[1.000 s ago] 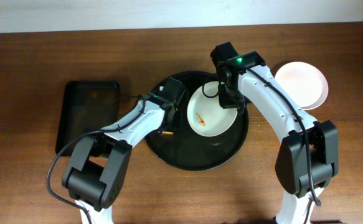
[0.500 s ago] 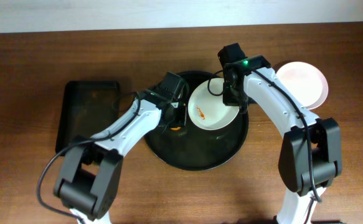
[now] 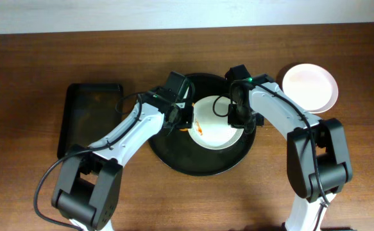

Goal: Clean dirty plates on tray and stack at the side

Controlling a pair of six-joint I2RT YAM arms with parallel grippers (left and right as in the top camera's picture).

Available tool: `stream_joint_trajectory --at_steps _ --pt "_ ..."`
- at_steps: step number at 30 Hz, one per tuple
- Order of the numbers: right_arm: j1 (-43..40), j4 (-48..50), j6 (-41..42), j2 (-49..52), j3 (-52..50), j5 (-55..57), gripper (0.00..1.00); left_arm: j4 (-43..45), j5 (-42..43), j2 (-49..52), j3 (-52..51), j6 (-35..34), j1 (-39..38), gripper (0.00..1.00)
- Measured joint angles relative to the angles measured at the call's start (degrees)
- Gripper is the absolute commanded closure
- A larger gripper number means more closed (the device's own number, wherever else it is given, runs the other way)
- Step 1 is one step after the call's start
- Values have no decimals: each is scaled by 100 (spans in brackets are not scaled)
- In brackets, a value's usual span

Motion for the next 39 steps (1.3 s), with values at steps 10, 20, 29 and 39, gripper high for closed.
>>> stream_joint_trajectory --at_steps 10,20,29,39 --pt "-186 227 -1547 -42 254 -535 55 37 205 0 0 -4 -15 100" --pt "-765 422 -2540 -44 269 -2026 67 39 341 0 -2 -164 -286 100" --pt "-743 870 -2938 13 245 -2286 75 -9 343 0 -2 -181 -304 100" --pt "-743 1405 -2997 210 -149 -2317 74 -28 341 0 -2 -201 -304 100"
